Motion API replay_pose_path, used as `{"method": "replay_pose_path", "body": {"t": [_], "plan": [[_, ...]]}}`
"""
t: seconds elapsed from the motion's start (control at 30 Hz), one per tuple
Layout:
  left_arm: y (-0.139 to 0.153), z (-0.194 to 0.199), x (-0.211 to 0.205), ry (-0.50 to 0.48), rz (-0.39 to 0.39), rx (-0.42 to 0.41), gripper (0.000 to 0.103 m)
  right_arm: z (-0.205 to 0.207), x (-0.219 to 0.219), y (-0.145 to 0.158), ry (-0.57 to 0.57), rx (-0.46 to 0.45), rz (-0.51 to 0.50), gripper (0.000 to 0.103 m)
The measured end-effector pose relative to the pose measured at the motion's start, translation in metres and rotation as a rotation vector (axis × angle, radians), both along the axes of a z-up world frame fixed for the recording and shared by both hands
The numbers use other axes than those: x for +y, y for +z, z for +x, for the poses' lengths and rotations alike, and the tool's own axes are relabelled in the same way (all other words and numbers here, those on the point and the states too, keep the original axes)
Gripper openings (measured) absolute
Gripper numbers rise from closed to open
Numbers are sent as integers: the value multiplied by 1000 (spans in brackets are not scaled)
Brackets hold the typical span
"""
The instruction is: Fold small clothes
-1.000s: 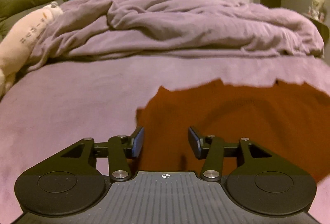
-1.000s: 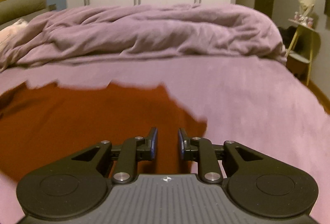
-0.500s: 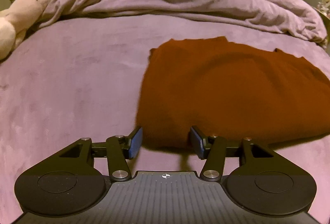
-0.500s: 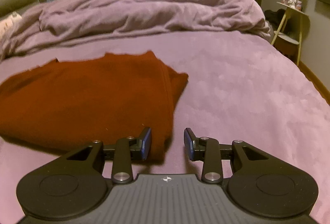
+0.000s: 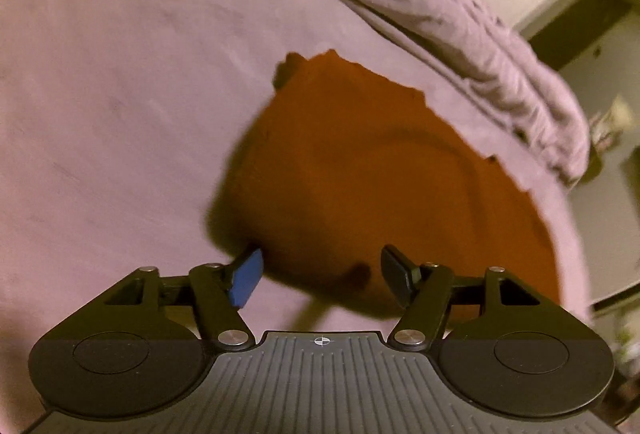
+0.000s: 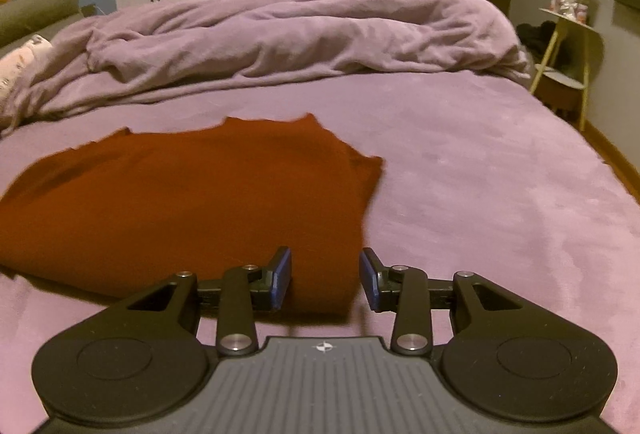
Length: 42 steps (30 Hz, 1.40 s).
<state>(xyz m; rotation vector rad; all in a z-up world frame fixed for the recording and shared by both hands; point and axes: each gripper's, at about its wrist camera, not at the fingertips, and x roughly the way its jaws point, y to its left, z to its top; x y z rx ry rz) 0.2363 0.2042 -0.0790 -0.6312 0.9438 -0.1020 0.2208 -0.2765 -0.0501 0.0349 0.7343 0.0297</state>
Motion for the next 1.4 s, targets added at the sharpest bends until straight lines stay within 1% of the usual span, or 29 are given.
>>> {"method": "replay_pose_path", "body": {"t": [0.1,0.17,0.2,0.23,0.3,0.4,0.43,0.5,0.57,0.63,0.67,0.7,0.73,0.77,0.8,0.87,0.93,1.07,1.13,1.17,1.2,1.23,1.27,1.3,1.33,1.4], "plan": [[-8,7,4,18,-88,-17,70,1,17,0,45,5,35,37],[-12,12,7,29,-130,-26,68,0,29,-1,78,2,37,37],[-14,14,9,35,-150,-29,64,1,34,-2,86,4,33,37],[-16,17,12,45,-173,-31,64,2,38,-3,93,7,34,37],[-20,21,20,66,-242,-40,63,3,44,-5,100,19,42,37],[-25,27,29,97,-311,-40,63,4,48,-6,104,26,50,37],[-25,28,30,96,-323,-46,64,3,49,-6,104,27,47,37],[-24,27,32,94,-317,-57,65,2,51,-5,105,28,52,37],[-25,21,37,103,-331,-63,65,1,51,-2,109,32,66,38],[-25,13,41,116,-324,-65,66,-2,55,-1,132,33,84,38],[-23,9,44,119,-303,-65,68,-3,58,0,142,29,80,38],[-22,6,46,129,-272,-57,73,-4,61,0,149,22,66,39],[-21,4,48,140,-239,-48,73,-4,64,-1,155,21,55,40],[-21,4,51,140,-224,-42,73,-3,67,-2,161,22,49,41],[-20,3,56,140,-234,-44,73,-2,69,-2,163,24,53,41],[-19,6,60,138,-265,-52,77,0,73,-2,168,30,66,41],[-21,14,60,117,-303,-54,79,0,79,-3,171,28,68,41],[-37,37,53,81,-385,-10,80,0,89,-3,189,31,65,43],[-46,44,51,92,-412,4,78,0,91,-3,194,29,54,43],[-49,47,49,93,-420,-1,69,1,91,-3,194,28,47,43],[-49,49,49,101,-414,-1,58,2,91,-3,193,27,44,43],[-50,51,48,101,-406,2,53,3,91,-3,191,25,44,43],[-51,52,47,98,-399,6,40,4,91,-3,190,25,45,43],[-52,55,46,98,-390,16,31,5,92,-3,190,25,46,42],[-54,57,45,98,-386,26,30,6,92,-4,190,24,46,42],[-53,58,45,105,-384,19,21,7,94,-6,190,26,46,41]]}}
